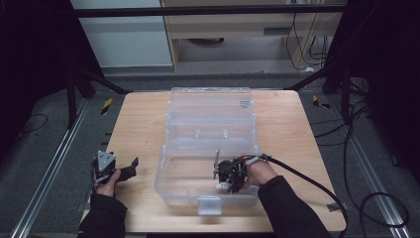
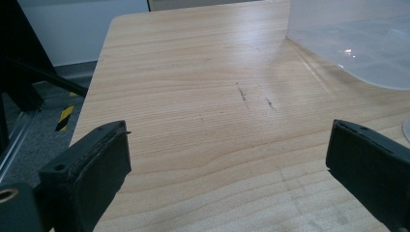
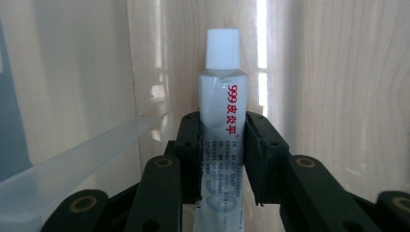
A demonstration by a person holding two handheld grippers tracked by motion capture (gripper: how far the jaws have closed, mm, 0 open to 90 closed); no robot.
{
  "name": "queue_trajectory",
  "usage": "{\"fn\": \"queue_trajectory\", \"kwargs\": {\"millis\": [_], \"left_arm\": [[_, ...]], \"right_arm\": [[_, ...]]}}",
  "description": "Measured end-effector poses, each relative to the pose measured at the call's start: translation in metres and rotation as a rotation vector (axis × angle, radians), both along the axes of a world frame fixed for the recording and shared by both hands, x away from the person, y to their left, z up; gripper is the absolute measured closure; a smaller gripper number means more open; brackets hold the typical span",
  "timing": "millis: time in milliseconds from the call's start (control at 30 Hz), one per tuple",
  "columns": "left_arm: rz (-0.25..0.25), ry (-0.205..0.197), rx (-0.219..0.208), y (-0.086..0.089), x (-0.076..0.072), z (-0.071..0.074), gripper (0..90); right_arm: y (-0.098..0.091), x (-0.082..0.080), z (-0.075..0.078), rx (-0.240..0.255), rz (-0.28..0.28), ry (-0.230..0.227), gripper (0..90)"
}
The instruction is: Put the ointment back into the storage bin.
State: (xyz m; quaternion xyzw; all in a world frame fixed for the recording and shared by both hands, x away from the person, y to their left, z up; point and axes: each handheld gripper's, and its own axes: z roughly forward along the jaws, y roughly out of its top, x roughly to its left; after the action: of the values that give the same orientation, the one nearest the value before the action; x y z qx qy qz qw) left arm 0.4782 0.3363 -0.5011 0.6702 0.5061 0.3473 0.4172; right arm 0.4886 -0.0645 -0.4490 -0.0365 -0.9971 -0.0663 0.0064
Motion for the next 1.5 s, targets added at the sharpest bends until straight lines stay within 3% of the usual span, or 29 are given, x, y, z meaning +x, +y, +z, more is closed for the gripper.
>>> {"fn": "queue_trajectory", "kwargs": {"millis": [300, 500, 833, 900, 933, 1133, 1267, 1300, 1400, 1433, 1467, 1500], "left_arm": [[0.001, 0.000, 0.000, 0.000, 0.000, 0.000, 1.5], [0.000, 0.000, 0.000, 0.000, 0.000, 0.000, 1.5], [0.001, 0.000, 0.000, 0.000, 0.000, 0.000, 1.5], [0.000, 0.000, 0.001, 0.000, 0.000, 0.000, 1.5], [0.001, 0.000, 0.002, 0.000, 0.000, 0.000, 1.5], [0.001, 0.000, 0.002, 0.000, 0.000, 0.000, 1.5], [0.002, 0.000, 0.001, 0.000, 0.000, 0.000, 1.5], [0.002, 0.000, 0.001, 0.000, 0.000, 0.000, 1.5], [0.002, 0.000, 0.003, 0.000, 0.000, 0.000, 1.5], [0.002, 0.000, 0.003, 0.000, 0.000, 0.000, 1.5], [0.002, 0.000, 0.003, 0.000, 0.000, 0.000, 1.5], [0.002, -0.001, 0.003, 0.000, 0.000, 0.000, 1.5]], "right_arm": [[0.000, 0.000, -0.002, -0.009, 0.002, 0.007, 68.9], [0.001, 0.001, -0.003, -0.043, -0.001, 0.013, 65.9], [-0.004, -0.001, 0.008, 0.004, -0.023, -0.006, 61.4], [-0.006, -0.001, 0.013, 0.035, -0.027, -0.023, 60.3], [-0.010, -0.002, 0.020, 0.075, -0.032, -0.039, 58.0], [-0.018, -0.003, 0.038, 0.159, -0.074, -0.078, 53.0], [-0.028, -0.006, 0.054, 0.258, -0.114, -0.121, 51.7], [-0.028, -0.006, 0.054, 0.258, -0.114, -0.121, 51.7], [-0.039, -0.008, 0.066, 0.359, -0.169, -0.189, 48.4], [-0.039, -0.008, 0.066, 0.359, -0.169, -0.189, 48.4], [-0.046, -0.009, 0.070, 0.421, -0.200, -0.217, 46.7], [-0.048, -0.009, 0.072, 0.450, -0.220, -0.225, 46.6]]}}
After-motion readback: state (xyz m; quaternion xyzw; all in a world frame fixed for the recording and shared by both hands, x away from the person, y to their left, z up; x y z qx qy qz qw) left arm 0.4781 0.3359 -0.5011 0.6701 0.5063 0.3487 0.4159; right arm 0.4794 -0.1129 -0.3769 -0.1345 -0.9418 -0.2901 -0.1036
